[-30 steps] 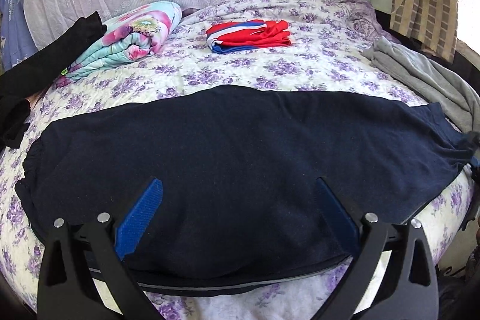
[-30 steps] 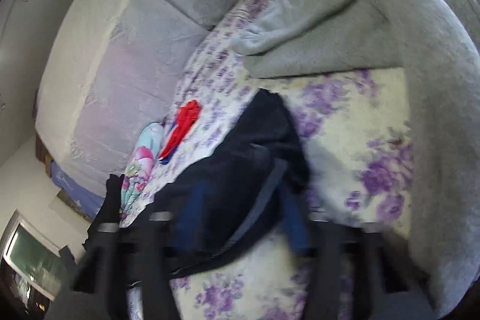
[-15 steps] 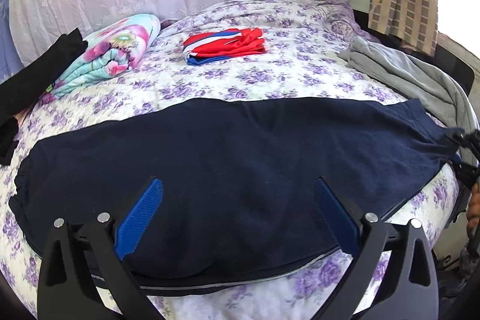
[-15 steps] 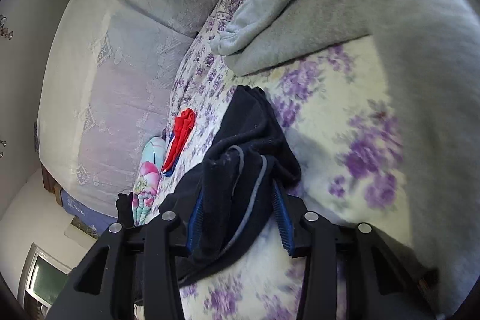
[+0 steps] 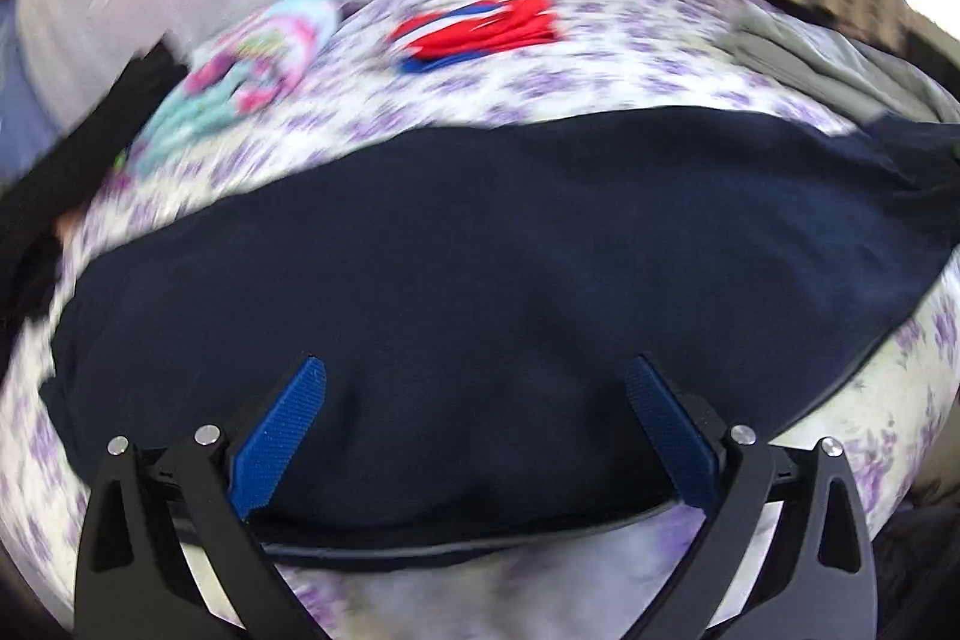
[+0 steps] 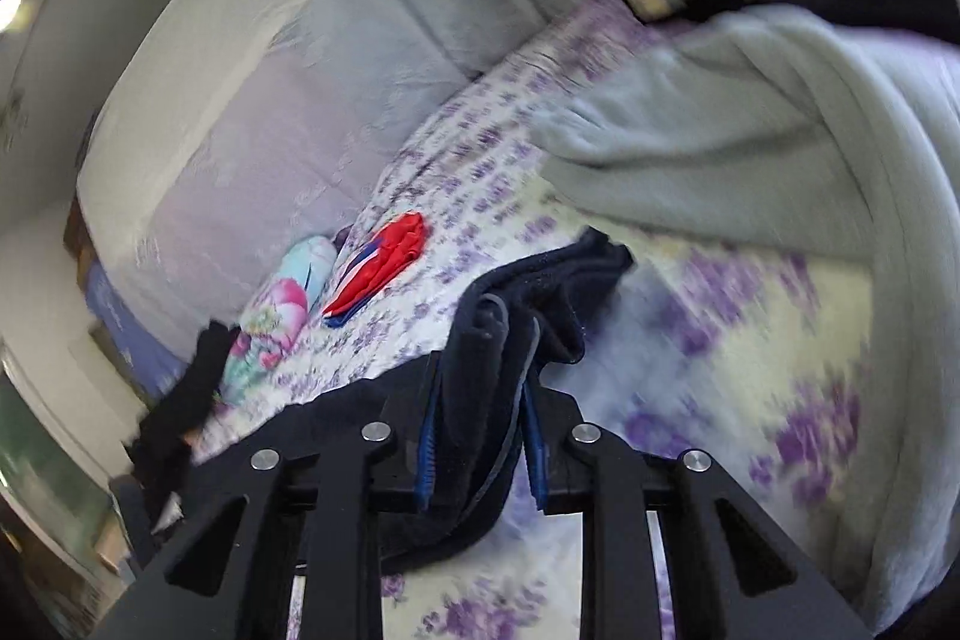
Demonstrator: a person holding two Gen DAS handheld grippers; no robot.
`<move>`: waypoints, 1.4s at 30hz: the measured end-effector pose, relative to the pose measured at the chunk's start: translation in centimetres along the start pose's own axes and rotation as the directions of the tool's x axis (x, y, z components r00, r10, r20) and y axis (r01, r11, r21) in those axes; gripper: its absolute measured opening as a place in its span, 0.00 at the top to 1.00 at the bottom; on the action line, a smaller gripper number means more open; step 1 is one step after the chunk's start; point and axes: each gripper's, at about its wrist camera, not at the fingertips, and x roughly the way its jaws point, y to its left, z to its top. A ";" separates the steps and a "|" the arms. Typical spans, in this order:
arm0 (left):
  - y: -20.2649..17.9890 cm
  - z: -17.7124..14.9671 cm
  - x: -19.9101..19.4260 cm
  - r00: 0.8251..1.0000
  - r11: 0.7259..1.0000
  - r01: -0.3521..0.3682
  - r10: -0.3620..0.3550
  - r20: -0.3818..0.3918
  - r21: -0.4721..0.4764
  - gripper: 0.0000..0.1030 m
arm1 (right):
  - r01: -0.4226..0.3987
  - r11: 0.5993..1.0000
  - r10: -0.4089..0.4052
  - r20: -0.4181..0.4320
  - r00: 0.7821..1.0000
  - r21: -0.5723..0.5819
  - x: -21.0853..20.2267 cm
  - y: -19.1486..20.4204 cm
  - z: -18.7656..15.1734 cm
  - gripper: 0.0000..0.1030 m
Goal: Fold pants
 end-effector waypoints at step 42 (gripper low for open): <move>20.3 -7.3 -4.5 0.985 0.863 -0.115 0.163 0.056 -0.491 0.04 | -0.412 0.667 -0.003 -0.555 0.832 -0.621 12.9 24.7 -9.4 0.73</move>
